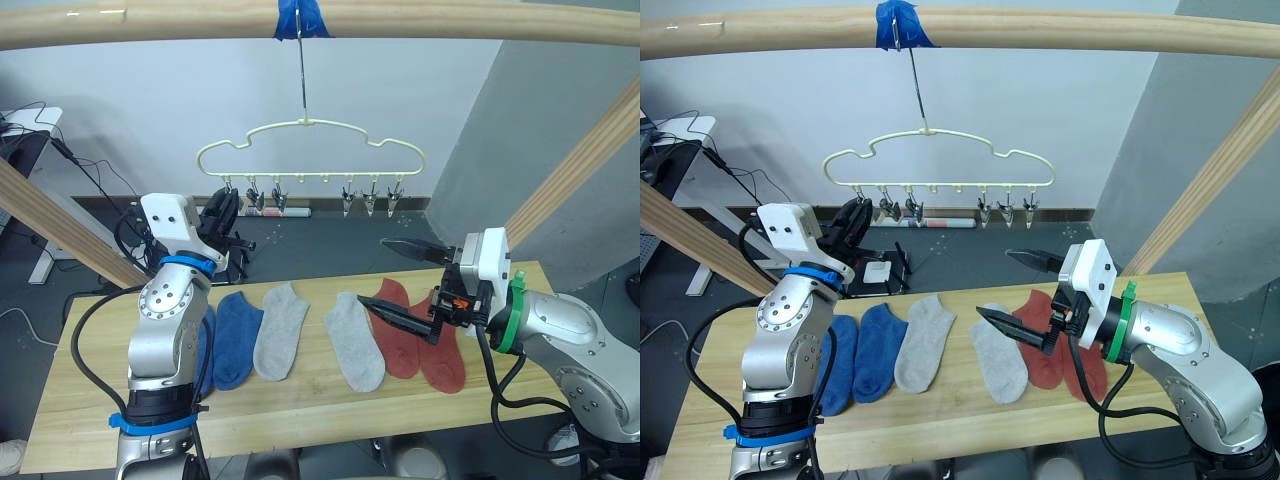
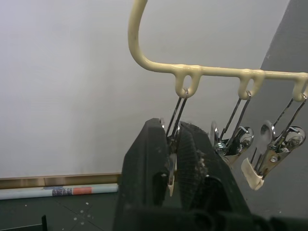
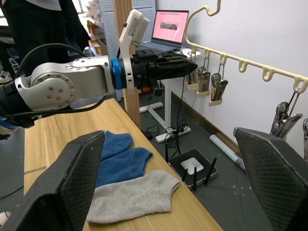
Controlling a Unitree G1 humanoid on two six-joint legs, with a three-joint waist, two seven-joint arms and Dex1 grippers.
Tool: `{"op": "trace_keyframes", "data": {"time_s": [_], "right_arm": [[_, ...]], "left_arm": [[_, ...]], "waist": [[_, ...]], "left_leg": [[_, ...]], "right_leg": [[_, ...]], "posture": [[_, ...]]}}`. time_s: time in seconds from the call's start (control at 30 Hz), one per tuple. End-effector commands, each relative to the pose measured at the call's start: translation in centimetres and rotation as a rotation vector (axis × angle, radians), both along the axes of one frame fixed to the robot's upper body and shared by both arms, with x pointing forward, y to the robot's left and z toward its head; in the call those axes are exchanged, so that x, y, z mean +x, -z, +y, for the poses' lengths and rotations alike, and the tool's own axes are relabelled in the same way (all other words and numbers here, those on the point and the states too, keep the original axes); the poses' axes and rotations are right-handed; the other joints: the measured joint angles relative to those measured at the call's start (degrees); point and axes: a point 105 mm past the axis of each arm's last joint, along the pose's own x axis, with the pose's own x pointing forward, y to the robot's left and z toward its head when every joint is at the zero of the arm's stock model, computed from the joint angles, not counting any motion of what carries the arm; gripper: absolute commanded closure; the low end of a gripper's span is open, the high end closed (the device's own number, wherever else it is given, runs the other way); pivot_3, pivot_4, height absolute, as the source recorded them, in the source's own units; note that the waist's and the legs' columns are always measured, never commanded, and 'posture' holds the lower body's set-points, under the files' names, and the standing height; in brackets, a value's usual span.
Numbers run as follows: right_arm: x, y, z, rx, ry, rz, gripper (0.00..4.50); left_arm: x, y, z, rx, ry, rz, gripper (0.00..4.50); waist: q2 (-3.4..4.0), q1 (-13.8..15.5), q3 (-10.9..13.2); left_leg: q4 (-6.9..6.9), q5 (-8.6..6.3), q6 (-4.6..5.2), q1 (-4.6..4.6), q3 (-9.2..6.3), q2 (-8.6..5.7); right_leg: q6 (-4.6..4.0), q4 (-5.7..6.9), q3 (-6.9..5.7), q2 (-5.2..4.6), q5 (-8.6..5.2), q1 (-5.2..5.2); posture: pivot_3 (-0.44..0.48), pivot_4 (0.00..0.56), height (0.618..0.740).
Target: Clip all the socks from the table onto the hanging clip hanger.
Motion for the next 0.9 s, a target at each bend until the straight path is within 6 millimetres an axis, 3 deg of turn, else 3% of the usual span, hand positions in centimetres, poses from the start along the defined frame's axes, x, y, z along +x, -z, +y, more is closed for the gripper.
{"op": "trace_keyframes", "data": {"time_s": [0.03,0.13,0.23,0.33,0.43,0.53,0.6,0.77,0.9], "right_arm": [[-0.4,-0.3,0.1,0.005,-0.005,-0.029,0.00],[-0.2,0.5,-0.2,-0.022,0.021,-0.019,0.00],[2.2,3.7,-2.8,-0.147,0.252,0.026,0.00],[3.0,6.5,-5.1,-0.199,0.426,0.095,0.00],[3.4,8.1,-6.4,-0.222,0.543,0.118,0.00],[4.3,11.7,-8.8,-0.240,0.748,0.215,0.00],[4.6,13.0,-9.8,-0.239,0.840,0.246,0.00],[4.7,16.8,-10.6,-0.272,0.954,0.335,0.00],[4.9,18.6,-10.7,-0.243,1.017,0.405,0.00]], "left_arm": [[-0.4,-1.3,0.0,0.033,0.003,-0.051,4.47],[-0.5,-1.2,0.0,0.041,0.006,-0.048,4.47],[-0.9,-1.2,-0.1,0.052,0.012,-0.048,4.47],[-1.3,-1.2,-0.4,0.073,0.033,-0.044,4.47],[-1.4,-1.3,-0.6,0.078,0.042,-0.044,4.47],[-1.5,-1.5,-0.8,0.088,0.050,-0.046,4.47],[-1.6,-1.5,-0.8,0.088,0.053,-0.046,4.47],[-1.6,-1.5,-0.9,0.085,0.058,-0.038,4.47],[-1.6,-1.5,-1.0,0.086,0.062,-0.037,4.47]], "waist": [[0.00,0.0,0.0],[0.00,0.0,0.0],[-0.01,0.1,0.0],[-0.02,0.2,0.0],[-0.01,0.1,0.0],[-0.05,0.1,0.1],[0.00,0.1,0.2],[0.12,0.1,0.3],[0.18,0.1,0.4]], "left_leg": [[0.00,0.00,0.00,0.00,0.00,0.00],[0.00,0.00,0.00,0.00,0.00,0.00],[0.01,0.00,0.00,0.00,0.00,0.00],[-0.01,0.00,-0.01,-0.01,0.01,-0.04],[-0.01,0.00,-0.01,-0.01,0.03,-0.03],[0.00,0.01,-0.01,0.04,0.05,-0.02],[-0.01,0.01,-0.01,0.04,0.01,-0.02],[-0.01,0.01,-0.01,0.05,0.07,-0.03],[-0.04,0.01,-0.01,0.04,0.06,-0.02]], "right_leg": [[0.00,0.01,0.00,0.00,0.00,0.00],[0.00,0.01,-0.01,0.00,0.00,0.00],[0.00,0.02,0.00,-0.01,0.00,0.00],[0.00,0.01,-0.01,-0.07,0.00,-0.02],[0.00,0.03,0.02,-0.07,0.00,-0.03],[0.01,0.08,0.04,-0.05,0.00,-0.03],[0.00,0.10,0.03,-0.04,0.00,-0.03],[0.01,0.10,0.07,-0.05,0.00,-0.03],[0.01,0.08,0.06,-0.05,0.00,-0.04]], "posture": [[-0.246,0.248,0.740],[-0.246,0.248,0.740],[-0.234,0.255,0.740],[-0.225,0.269,0.740],[-0.222,0.275,0.740],[-0.218,0.282,0.740],[-0.213,0.287,0.740],[-0.212,0.289,0.740],[-0.212,0.289,0.740]]}}
